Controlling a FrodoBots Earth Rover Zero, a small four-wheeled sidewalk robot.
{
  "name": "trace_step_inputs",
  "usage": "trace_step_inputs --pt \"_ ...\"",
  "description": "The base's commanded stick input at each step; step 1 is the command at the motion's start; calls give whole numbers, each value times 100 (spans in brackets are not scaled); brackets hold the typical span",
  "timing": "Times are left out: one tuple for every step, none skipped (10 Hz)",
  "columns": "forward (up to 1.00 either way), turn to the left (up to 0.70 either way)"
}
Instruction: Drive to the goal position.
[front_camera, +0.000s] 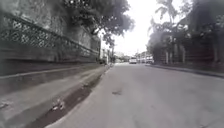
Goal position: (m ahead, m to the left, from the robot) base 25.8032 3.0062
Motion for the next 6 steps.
trace_step_inputs --pt "70 0" --pt "70 0" --pt "70 -17" --pt "70 -33" --pt "70 -35" --pt "70 -35"
